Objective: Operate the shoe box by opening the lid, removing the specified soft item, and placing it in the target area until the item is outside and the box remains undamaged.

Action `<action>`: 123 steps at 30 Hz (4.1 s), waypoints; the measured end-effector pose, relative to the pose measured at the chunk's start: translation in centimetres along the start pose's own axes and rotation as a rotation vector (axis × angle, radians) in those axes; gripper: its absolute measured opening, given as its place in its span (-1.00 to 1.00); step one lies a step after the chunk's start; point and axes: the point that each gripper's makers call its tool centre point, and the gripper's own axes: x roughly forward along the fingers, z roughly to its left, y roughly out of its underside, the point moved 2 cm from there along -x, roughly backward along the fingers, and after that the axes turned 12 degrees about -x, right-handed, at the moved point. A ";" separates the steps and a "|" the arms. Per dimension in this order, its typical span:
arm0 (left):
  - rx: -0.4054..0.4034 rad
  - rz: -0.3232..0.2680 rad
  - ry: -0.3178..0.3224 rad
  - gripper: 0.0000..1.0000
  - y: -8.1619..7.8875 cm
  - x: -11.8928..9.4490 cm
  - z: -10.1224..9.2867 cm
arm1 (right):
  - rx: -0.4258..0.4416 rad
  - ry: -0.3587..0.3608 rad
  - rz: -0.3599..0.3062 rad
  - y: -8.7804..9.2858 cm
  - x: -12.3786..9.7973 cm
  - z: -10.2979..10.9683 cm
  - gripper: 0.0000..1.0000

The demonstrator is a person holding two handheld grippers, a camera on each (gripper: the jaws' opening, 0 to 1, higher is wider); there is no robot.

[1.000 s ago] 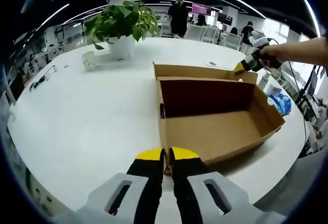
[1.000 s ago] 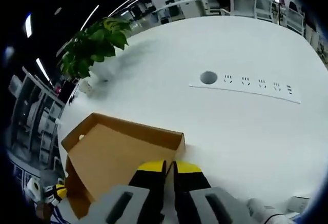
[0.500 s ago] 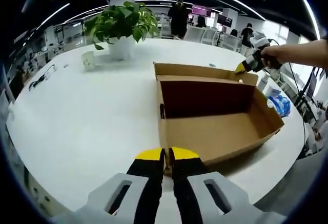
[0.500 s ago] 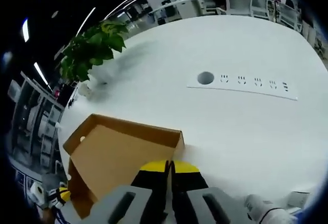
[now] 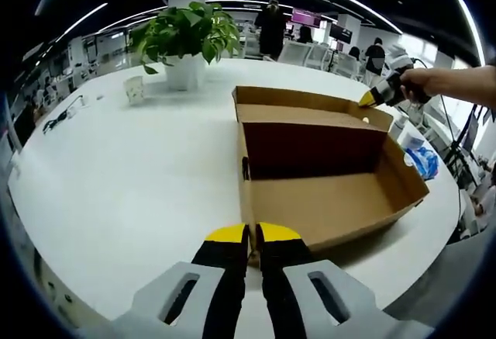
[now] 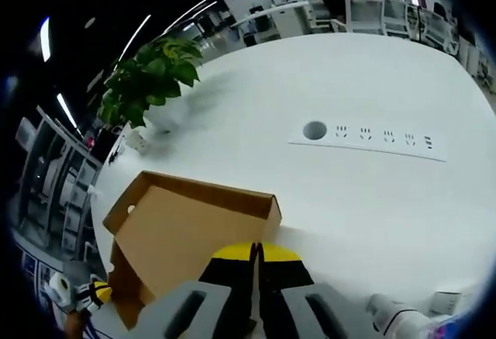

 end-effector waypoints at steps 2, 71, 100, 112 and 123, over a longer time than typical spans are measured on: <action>-0.001 0.000 0.001 -0.96 0.0 0.0 0.0 | -0.003 -0.002 -0.004 -0.2 -0.1 0.0 -1.00; 0.001 -0.001 0.002 -0.96 0.1 -0.2 0.0 | -0.284 -0.021 -0.248 0.1 -9.9 4.9 -1.00; 0.020 0.003 0.015 -0.95 0.2 -0.4 -0.3 | -0.334 -0.004 -0.375 3.2 -13.1 7.1 -1.00; 0.029 0.001 0.029 -0.93 0.1 -0.5 -0.2 | -0.329 0.011 -0.425 4.5 -13.8 7.8 -1.00; 0.052 -0.024 0.039 -0.94 -1.1 -0.9 -0.4 | -0.323 0.023 -0.447 5.5 -14.3 8.3 -1.00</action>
